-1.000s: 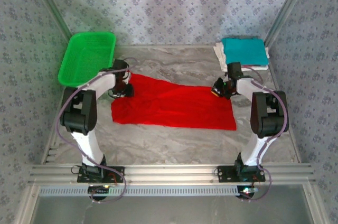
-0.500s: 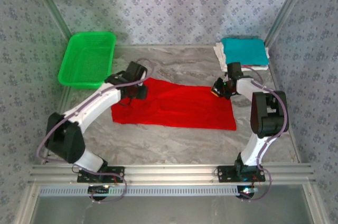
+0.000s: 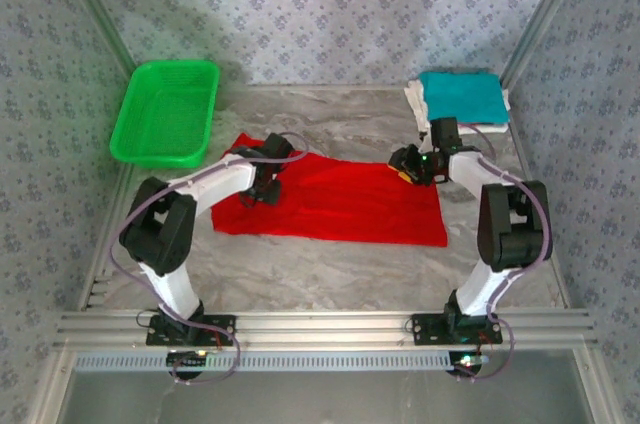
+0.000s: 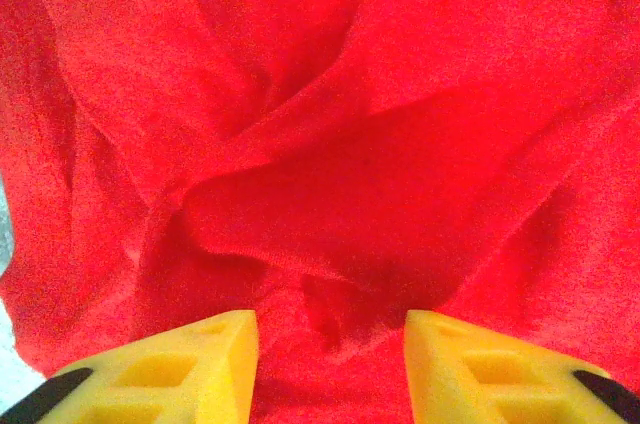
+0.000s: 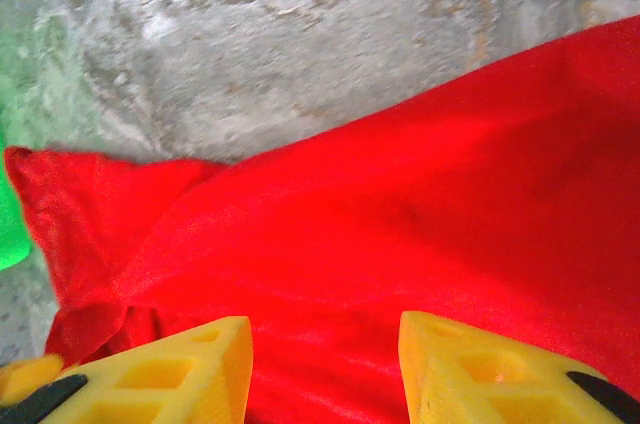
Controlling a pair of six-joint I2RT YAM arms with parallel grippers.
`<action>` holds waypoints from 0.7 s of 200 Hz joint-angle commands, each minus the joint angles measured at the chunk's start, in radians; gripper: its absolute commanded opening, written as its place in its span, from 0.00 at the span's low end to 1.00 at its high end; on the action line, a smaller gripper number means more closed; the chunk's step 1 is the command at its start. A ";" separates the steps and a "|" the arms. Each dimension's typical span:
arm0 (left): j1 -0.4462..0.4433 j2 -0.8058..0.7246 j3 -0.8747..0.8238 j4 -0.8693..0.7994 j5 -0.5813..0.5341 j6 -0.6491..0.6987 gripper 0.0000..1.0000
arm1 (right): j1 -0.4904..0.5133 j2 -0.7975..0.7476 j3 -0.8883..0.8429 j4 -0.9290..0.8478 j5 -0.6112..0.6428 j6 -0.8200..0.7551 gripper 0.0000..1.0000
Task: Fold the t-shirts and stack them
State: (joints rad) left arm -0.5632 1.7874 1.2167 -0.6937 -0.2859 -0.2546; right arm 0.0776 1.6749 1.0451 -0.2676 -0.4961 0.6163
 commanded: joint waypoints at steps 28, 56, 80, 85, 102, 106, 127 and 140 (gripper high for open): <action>-0.039 0.030 0.036 -0.020 -0.034 -0.021 0.36 | -0.001 -0.070 -0.011 0.011 -0.052 -0.027 0.46; -0.042 0.045 0.010 0.008 -0.067 -0.025 0.36 | -0.004 -0.066 -0.007 0.028 -0.062 -0.017 0.46; -0.039 0.069 0.014 0.009 -0.087 -0.031 0.33 | -0.005 -0.054 -0.004 0.028 -0.073 -0.010 0.47; -0.039 0.071 0.014 0.008 -0.095 -0.034 0.32 | -0.007 -0.053 -0.005 0.028 -0.075 -0.010 0.47; -0.038 0.070 0.008 0.010 -0.110 -0.043 0.23 | -0.011 -0.059 -0.009 0.021 -0.072 -0.013 0.47; -0.038 0.068 0.007 0.008 -0.111 -0.044 0.20 | -0.012 -0.059 -0.011 0.021 -0.070 -0.015 0.47; -0.039 0.055 0.016 -0.008 -0.114 -0.054 0.05 | -0.020 -0.060 -0.012 0.022 -0.075 -0.013 0.47; -0.037 0.039 0.025 -0.023 -0.115 -0.058 0.00 | -0.021 -0.060 -0.011 0.020 -0.076 -0.013 0.47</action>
State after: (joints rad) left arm -0.6025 1.8553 1.2167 -0.6804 -0.3691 -0.2993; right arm 0.0650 1.6241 1.0386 -0.2420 -0.5491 0.6121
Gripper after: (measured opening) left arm 0.041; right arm 0.468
